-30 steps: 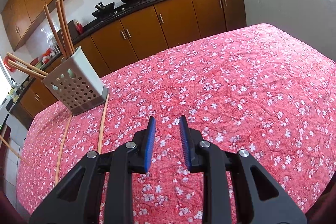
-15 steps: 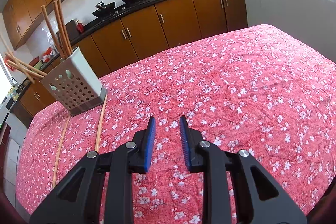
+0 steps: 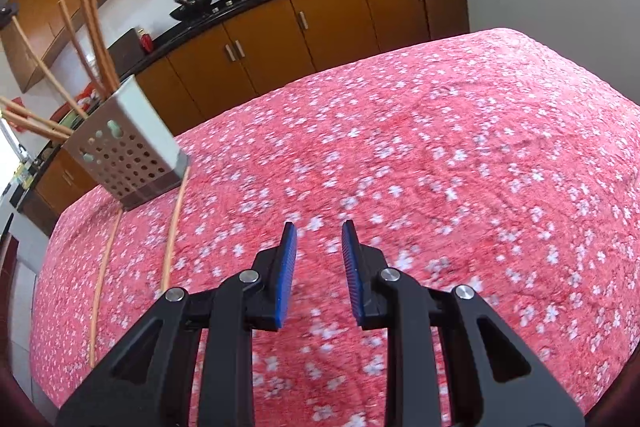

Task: Organize utensils
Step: 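Open the left tool over the holder while the right tool lowers toward a chopstick, then grasp a chopstick with the left tool while the right tool grasps another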

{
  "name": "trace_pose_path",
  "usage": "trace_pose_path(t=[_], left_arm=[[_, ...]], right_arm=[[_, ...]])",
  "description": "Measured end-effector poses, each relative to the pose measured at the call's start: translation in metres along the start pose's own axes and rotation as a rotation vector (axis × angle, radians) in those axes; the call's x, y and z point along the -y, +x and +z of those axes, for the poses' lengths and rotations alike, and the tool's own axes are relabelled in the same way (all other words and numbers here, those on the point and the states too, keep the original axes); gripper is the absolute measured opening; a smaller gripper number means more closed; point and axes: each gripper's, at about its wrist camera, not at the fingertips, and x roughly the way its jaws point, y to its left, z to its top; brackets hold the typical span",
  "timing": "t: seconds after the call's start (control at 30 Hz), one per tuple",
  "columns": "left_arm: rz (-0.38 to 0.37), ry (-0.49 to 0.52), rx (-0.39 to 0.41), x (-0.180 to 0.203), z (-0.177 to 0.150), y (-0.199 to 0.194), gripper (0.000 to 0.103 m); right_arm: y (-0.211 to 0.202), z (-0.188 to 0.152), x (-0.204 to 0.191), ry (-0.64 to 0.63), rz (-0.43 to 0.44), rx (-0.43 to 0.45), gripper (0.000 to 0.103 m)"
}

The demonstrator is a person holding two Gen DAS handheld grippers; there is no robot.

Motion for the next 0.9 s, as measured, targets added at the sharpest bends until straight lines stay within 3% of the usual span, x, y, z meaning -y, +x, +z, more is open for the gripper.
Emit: trace_pose_path(t=[0.1, 0.17, 0.23, 0.43, 0.6, 0.8, 0.83, 0.9], left_arm=[[-0.008, -0.011, -0.004, -0.009, -0.002, -0.011, 0.01], [-0.014, -0.021, -0.005, -0.016, 0.0, -0.02, 0.018], [-0.006, -0.036, -0.001, -0.027, 0.005, -0.033, 0.033], [0.026, -0.072, -0.047, -0.064, -0.002, -0.079, 0.036], [0.106, -0.061, -0.174, -0.105, -0.061, -0.117, 0.038], [0.097, -0.06, -0.41, -0.123, -0.166, -0.11, 0.038], [0.078, -0.059, -0.446, -0.12, -0.182, -0.106, 0.038], [0.053, -0.047, -0.505, -0.11, -0.207, -0.095, 0.038]], right_arm=[[-0.002, -0.001, -0.016, -0.023, 0.039, -0.018, 0.03], [-0.003, -0.003, -0.028, -0.047, 0.063, -0.025, 0.04], [-0.004, -0.005, -0.04, -0.07, 0.087, -0.039, 0.04], [0.0, -0.019, -0.063, -0.111, 0.127, -0.092, 0.04], [0.015, -0.041, -0.085, -0.186, 0.136, -0.187, 0.038], [0.025, -0.058, -0.112, -0.277, 0.109, -0.214, 0.038], [0.028, -0.061, -0.115, -0.307, 0.074, -0.206, 0.035], [0.029, -0.062, -0.118, -0.36, -0.002, -0.171, 0.008]])
